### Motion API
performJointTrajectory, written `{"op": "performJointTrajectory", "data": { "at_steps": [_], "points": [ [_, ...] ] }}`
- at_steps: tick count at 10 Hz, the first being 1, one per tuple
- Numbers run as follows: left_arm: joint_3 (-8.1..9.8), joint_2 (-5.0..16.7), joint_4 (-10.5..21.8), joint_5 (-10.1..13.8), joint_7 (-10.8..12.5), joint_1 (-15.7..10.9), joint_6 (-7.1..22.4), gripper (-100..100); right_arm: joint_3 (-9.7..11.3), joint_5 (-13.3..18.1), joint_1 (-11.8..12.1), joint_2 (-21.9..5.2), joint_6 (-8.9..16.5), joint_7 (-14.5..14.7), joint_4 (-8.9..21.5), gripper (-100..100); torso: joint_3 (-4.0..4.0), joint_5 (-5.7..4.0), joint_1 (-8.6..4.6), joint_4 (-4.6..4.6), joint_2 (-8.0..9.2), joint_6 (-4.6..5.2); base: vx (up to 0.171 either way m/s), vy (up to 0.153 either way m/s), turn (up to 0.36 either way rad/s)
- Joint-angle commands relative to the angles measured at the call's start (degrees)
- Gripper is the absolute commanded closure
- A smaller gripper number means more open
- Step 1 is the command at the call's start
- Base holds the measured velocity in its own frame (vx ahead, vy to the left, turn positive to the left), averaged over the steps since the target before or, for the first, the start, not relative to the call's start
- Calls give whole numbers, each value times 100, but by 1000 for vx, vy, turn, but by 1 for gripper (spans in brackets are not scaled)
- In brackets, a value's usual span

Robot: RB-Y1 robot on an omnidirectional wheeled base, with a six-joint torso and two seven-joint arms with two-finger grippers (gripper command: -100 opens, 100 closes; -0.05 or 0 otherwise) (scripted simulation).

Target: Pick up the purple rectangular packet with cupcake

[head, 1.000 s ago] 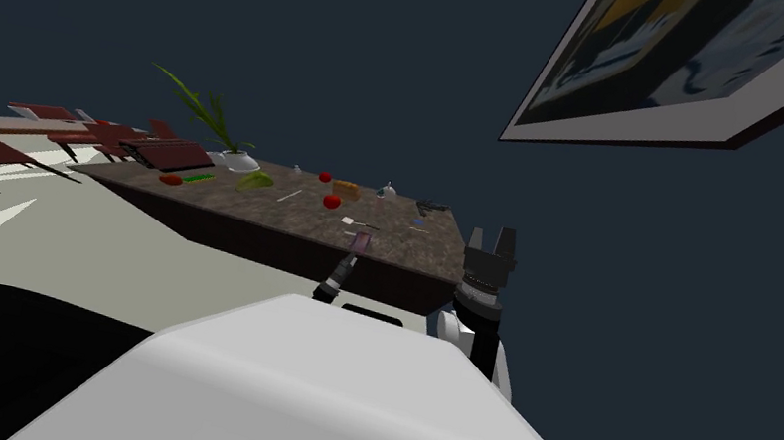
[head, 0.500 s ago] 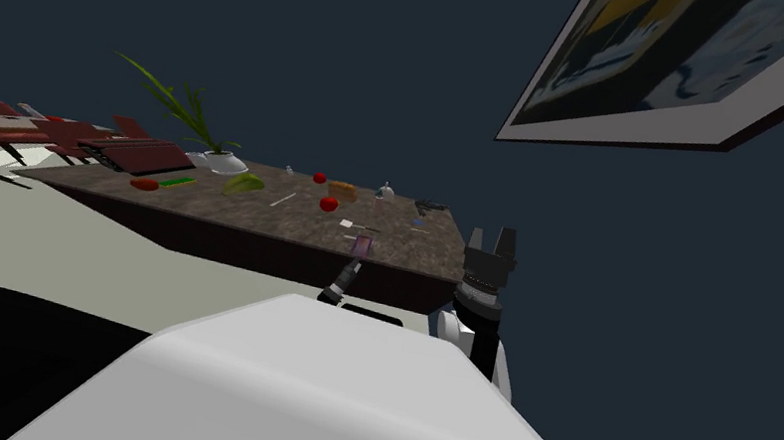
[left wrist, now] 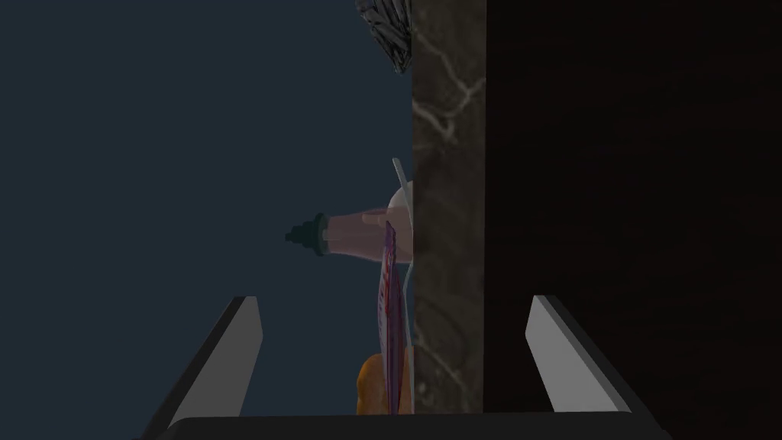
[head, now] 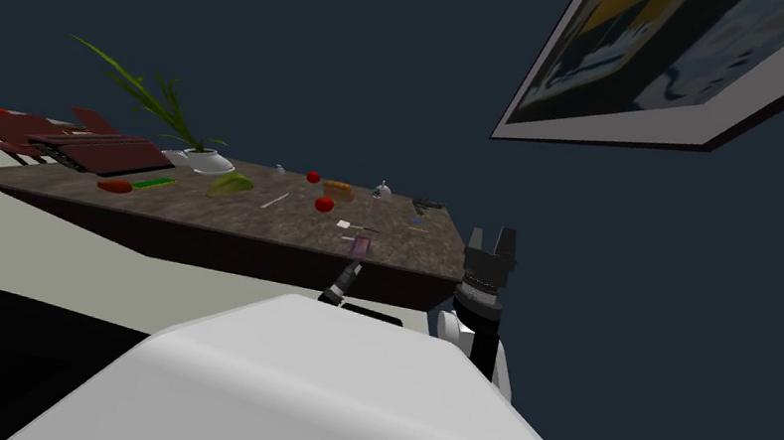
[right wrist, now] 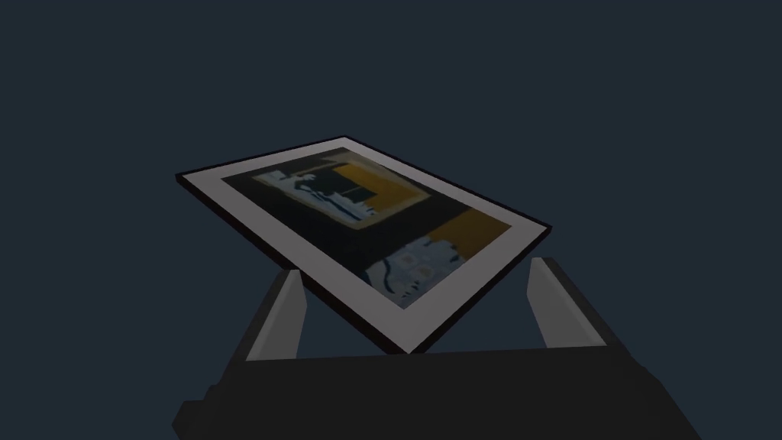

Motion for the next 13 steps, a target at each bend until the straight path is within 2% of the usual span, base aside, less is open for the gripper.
{"op": "performJointTrajectory", "data": {
  "at_steps": [1, 2, 5, 6, 7, 8, 9, 10, 11, 12, 13],
  "points": [
    [148, 203, 286, 269, 98, -280, -63, -100, 0, 0, 0, 0, 0, 0, 0, 0, 0, 0, 0, 0, 0, 0, -114, -53, -365],
    [148, 203, 347, 269, 98, -280, -63, -100, 0, 0, -1, 0, 0, 0, 0, 0, 10, -2, -11, 4, 17, 2, -101, -60, -157],
    [452, 613, 1137, 819, 272, -850, -250, -100, 0, 0, -1, 1, 0, 0, 0, 0, 18, -5, -21, 7, 30, 1, -123, -82, -306],
    [452, 613, 1068, 820, 272, -850, -250, -100, 0, 0, -1, 1, 0, 0, 0, 0, 22, -6, -21, 9, 37, 0, -92, -60, -121],
    [452, 613, 1137, 820, 272, -850, -250, -100, 0, 0, 1, 0, 0, 0, 0, 0, 17, -3, -12, 7, 26, -4, -27, -24, 33],
    [554, 750, 1338, 1003, 330, -1040, -313, -100, -1, 0, 1, 0, 0, 0, 0, 0, 6, 0, 1, 3, 6, -6, -36, -37, -188],
    [554, 750, 1284, 1003, 330, -1040, -313, -100, 0, 0, 1, 0, 0, 0, 0, 0, 3, -1, -1, 2, 3, -1, -42, -37, -158],
    [554, 750, 1401, 1003, 330, -1040, -313, -100, -1, 0, 1, 0, 0, 0, 0, 0, 3, 0, 0, 1, 2, -4, -20, -17, -12],
    [655, 886, 1607, 1187, 387, -1229, -376, -100, -1, 0, 2, 0, 0, 0, 0, 0, 0, 1, 7, 0, -2, -6, -52, -36, -224],
    [655, 886, 1664, 1187, 387, -1229, -376, -100, 0, 0, 0, 0, 0, 0, 0, 0, 4, 0, 2, 2, 5, -1, -62, -36, -132],
    [756, 1023, 1914, 1370, 445, -1419, -438, -100, -1, 0, 1, 0, 0, 0, 0, 0, 6, 0, 1, 3, 9, -5, -91, -64, -227]
  ]
}}
